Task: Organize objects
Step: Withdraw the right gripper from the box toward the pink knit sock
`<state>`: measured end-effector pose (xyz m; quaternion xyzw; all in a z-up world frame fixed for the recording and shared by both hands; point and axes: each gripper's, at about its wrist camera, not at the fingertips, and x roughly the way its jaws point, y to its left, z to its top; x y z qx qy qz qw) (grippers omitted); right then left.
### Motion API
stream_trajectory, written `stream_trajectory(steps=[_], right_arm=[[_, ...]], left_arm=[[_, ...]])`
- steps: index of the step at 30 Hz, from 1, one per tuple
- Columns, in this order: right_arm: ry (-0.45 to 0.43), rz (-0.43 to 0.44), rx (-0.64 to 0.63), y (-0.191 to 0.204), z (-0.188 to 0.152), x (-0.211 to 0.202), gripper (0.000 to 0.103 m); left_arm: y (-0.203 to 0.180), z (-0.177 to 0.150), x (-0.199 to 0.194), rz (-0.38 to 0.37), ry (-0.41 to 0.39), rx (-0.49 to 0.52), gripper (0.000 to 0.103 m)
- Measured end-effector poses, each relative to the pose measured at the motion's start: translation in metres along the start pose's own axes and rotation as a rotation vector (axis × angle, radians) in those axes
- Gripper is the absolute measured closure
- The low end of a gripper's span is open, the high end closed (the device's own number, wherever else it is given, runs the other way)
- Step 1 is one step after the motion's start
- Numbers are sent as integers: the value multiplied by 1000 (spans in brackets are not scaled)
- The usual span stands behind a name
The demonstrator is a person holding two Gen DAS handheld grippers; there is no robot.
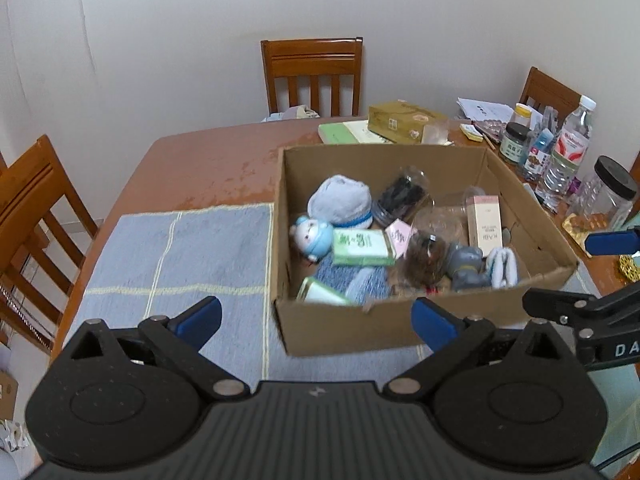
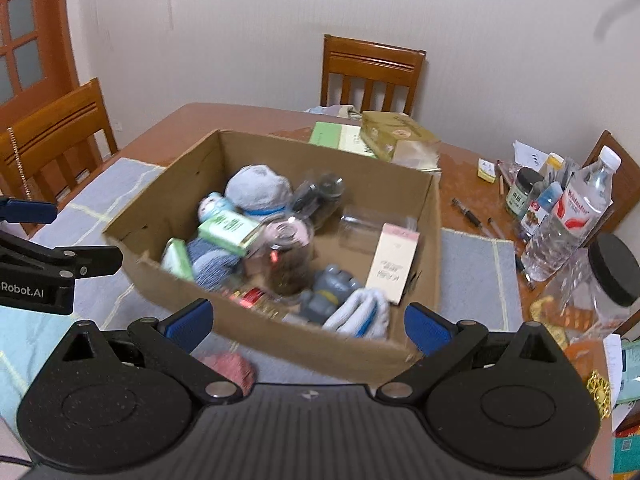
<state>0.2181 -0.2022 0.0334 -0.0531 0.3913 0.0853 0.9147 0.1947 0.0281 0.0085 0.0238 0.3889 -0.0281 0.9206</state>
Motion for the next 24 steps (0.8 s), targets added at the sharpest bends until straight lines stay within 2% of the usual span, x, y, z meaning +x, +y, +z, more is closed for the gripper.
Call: stream_trajectory(steps=[6,9,16,24], right_arm=[[7,41,9,12,-17,-8,0],[52,78,32,23,-28,-1,0],[148,144,-8,59,-51,36,0],[199,90,-100,83,-71,83,0]], left_arm=[[14,-25,0,-2,34,-20,2],[23,-36,2,-11,53,-47,2],[47,-59,1,-24,81,-53,2],[76,-83,-4,-11,119,-117,2]])
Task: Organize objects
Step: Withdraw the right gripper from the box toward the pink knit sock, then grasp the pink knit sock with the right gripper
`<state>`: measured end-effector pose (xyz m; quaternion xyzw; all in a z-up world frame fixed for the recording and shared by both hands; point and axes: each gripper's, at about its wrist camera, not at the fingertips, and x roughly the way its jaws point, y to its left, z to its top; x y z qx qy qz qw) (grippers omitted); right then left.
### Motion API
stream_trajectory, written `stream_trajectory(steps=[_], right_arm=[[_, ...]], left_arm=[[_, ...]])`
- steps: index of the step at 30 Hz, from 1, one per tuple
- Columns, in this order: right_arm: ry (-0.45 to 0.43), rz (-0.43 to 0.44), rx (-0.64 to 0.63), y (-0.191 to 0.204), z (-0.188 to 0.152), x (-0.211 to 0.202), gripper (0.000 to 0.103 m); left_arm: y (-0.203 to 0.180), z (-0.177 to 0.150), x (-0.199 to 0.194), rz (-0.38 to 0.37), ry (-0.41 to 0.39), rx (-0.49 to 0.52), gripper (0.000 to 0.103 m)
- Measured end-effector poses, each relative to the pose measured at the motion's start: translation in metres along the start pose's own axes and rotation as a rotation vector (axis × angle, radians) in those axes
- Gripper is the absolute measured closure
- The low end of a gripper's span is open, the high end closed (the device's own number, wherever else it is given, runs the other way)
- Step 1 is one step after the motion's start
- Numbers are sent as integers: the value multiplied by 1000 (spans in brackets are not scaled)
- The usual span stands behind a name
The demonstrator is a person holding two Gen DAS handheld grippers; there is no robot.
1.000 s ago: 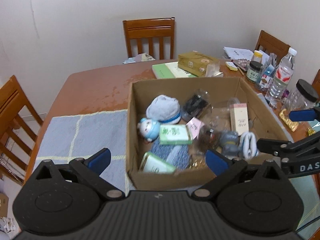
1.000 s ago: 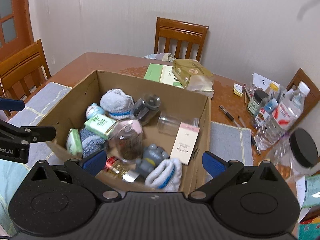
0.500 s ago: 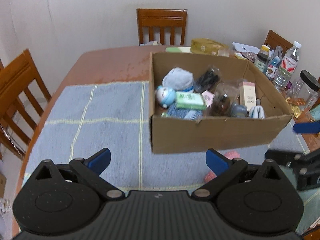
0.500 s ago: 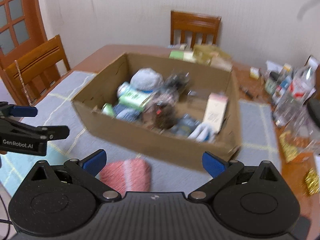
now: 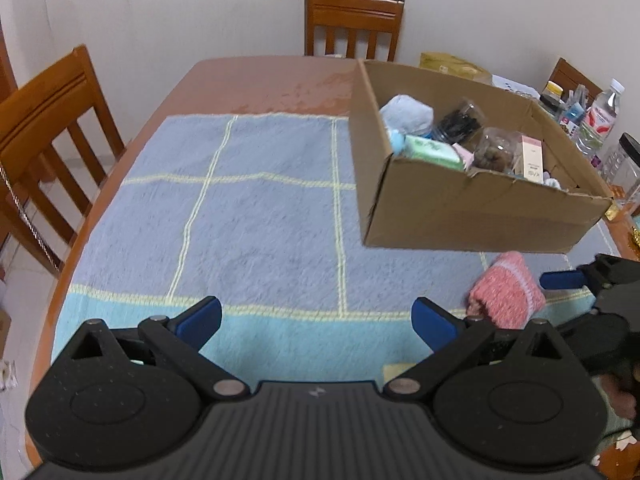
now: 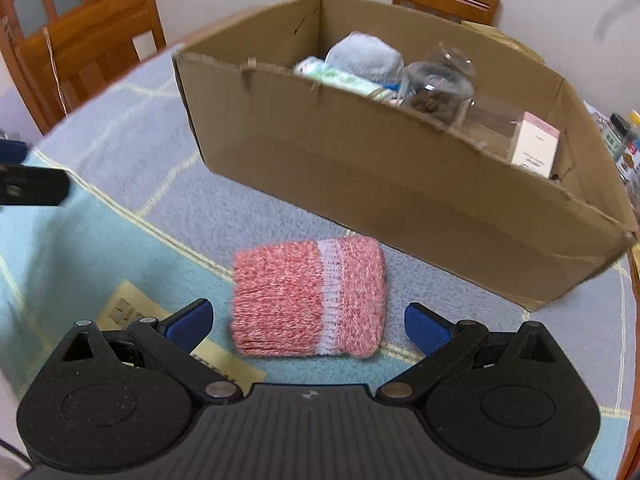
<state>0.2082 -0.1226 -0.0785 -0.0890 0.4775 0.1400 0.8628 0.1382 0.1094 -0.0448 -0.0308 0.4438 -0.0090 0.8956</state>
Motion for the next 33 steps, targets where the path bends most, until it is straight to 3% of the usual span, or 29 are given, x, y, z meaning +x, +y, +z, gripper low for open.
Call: stream_trajectory(steps=[10,20,25,33], right_arm=[[17,0,28,8,16,30,0],[128,51,91,14,-3,7,0],[136,-50,141,11,-9,5,0],[124,-59,150,23,0,12,0]], left_arm=[[11,0,1,-10,7,1,2],[17,-3,8,-19,24,-6,2],[13,0,9,-34,23,16,2],[9,2,14,-52,30,40,2]])
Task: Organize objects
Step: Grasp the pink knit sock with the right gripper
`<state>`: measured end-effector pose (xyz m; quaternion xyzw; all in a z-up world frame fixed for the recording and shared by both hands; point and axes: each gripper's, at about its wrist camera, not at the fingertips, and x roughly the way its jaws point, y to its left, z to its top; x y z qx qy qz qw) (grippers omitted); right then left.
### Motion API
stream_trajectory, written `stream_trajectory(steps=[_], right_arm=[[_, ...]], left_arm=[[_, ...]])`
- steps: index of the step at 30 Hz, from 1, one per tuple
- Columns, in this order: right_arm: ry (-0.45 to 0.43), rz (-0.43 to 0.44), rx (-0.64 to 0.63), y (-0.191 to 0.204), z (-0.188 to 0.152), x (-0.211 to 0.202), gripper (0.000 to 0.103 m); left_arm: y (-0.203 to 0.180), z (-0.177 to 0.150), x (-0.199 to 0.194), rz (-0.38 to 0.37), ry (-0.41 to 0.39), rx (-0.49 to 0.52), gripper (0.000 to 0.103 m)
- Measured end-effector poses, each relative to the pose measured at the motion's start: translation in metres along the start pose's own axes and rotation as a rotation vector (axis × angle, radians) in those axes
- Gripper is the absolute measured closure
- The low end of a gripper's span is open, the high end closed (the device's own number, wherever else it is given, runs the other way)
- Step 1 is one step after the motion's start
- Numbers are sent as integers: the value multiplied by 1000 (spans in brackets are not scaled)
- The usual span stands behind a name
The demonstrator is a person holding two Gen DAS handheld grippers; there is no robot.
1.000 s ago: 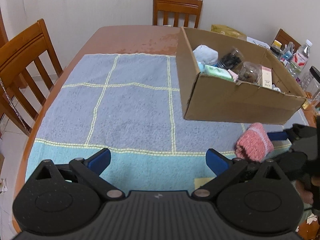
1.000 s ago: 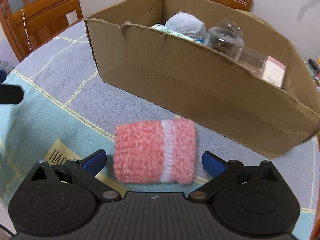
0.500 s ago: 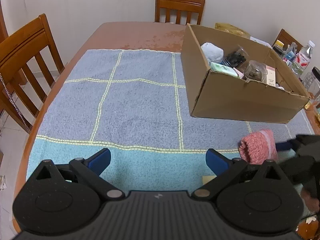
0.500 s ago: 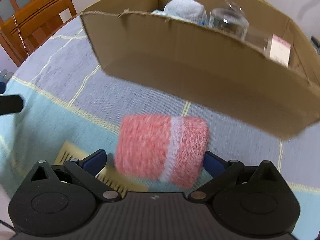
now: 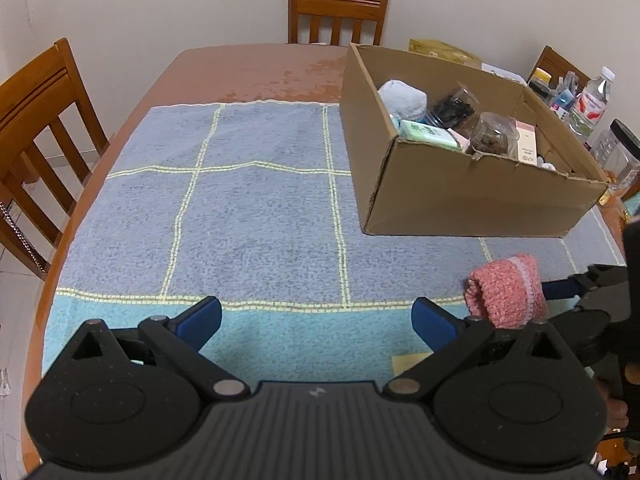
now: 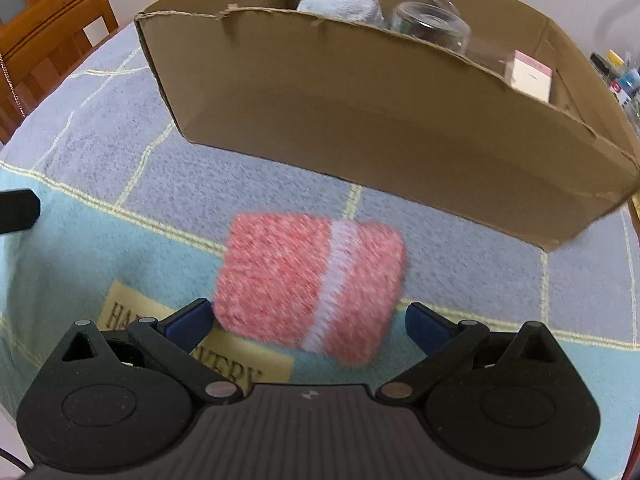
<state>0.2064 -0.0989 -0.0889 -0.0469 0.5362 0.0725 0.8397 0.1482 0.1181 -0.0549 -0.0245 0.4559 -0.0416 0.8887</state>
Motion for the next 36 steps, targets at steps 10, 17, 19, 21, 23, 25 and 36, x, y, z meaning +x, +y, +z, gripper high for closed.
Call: stream_trajectory(steps=[10,17,19,21,23,25,36], right_arm=[[-19,-30,63,1,13,5,0],[-26,-35,73,1,10,1,0],[-17,-33,71,1,11,1,0],[-11,-32,68,1,11,0,0],[-9,-31,67,1,10,-1,0],[-7,-32,67,1,8,-3,0],[11,-9,64,-3,2,-18,15]], left_arm=[[0,-1,-1,-7,0,4,2],[5,-1,-1,-9,1,-15,2],[6,-1,0,-10,3,-14,2],[5,-1,0,-12,3,-14,2],[5,-1,0,-13,2,-15,2],[6,-1,1,-14,3,-17,2],[3,0,6,-20,10,-20,2]])
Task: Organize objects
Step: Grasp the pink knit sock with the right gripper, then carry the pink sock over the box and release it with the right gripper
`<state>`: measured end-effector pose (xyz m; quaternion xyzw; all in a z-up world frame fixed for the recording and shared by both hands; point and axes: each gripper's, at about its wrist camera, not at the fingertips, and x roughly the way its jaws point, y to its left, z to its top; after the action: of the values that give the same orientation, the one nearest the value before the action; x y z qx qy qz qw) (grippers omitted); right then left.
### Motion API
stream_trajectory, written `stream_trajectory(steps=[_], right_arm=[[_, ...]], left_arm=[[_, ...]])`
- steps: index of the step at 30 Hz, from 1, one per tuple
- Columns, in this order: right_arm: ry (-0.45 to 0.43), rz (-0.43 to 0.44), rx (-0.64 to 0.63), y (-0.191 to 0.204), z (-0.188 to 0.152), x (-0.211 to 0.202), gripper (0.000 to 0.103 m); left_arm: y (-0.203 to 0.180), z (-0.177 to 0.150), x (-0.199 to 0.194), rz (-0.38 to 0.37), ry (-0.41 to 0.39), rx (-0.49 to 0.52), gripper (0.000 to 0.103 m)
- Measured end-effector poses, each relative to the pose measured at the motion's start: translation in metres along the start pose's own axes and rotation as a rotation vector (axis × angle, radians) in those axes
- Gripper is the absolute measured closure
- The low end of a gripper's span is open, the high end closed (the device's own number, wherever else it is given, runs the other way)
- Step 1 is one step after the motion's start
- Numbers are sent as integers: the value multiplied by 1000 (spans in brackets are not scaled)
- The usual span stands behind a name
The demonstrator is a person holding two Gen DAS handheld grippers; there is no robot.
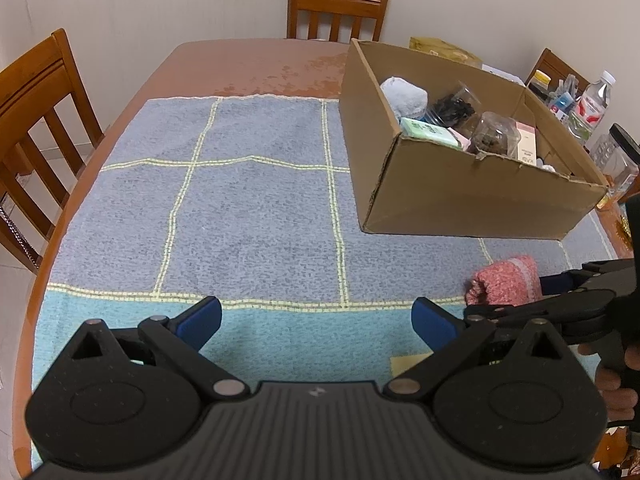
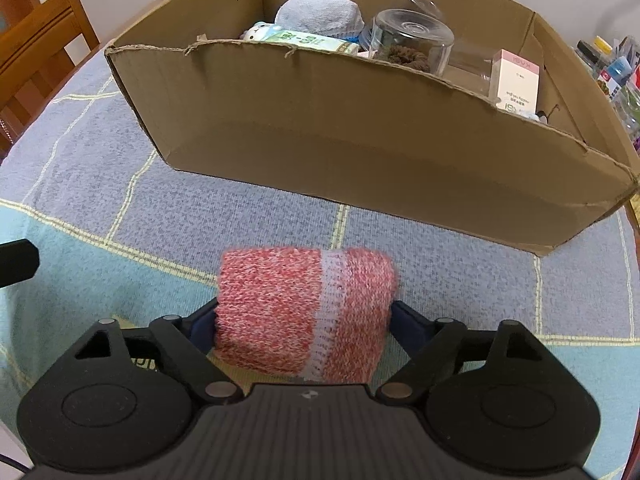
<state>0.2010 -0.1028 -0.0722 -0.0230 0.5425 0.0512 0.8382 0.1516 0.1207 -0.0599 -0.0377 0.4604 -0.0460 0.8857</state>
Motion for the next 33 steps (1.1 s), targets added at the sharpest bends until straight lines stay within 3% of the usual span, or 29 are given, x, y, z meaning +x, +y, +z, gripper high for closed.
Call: stream_trajectory(steps=[14,23,33], right_arm=[[-1,16,-9,-15,9,-17,20],[-21,15,-69,-16,25,-25,20],[-94,34,-89,-45,42,-79,20]], left_arm=[[-7,1,-4,4,-12,22,2],[-20,6,-13,29,-46,100,2],[-48,22,-20,32,-88,117,2]])
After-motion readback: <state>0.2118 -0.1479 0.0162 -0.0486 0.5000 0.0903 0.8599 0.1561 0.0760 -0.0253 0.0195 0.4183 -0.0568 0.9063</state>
